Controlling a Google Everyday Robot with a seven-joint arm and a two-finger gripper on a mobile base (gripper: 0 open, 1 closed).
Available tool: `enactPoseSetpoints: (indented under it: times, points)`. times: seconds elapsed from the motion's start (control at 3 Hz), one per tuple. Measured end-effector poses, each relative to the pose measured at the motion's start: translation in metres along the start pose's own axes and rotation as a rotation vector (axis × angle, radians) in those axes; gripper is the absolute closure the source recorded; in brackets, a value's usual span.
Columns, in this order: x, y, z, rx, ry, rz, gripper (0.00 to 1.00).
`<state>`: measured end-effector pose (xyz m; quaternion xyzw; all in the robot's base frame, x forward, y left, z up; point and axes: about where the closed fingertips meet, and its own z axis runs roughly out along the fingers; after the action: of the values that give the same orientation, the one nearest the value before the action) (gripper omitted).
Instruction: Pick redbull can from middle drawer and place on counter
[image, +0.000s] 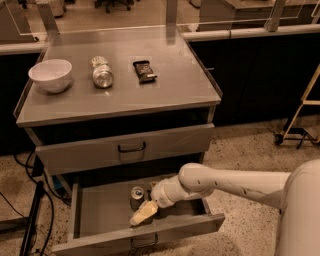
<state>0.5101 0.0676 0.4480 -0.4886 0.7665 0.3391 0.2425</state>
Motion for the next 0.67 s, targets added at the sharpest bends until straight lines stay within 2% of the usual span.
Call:
enactPoseSetpoints:
  times: [0.67]
  points:
    - [-0.0078, -0.0146, 0.0136, 0.011, -0.019, -0.030, 0.00]
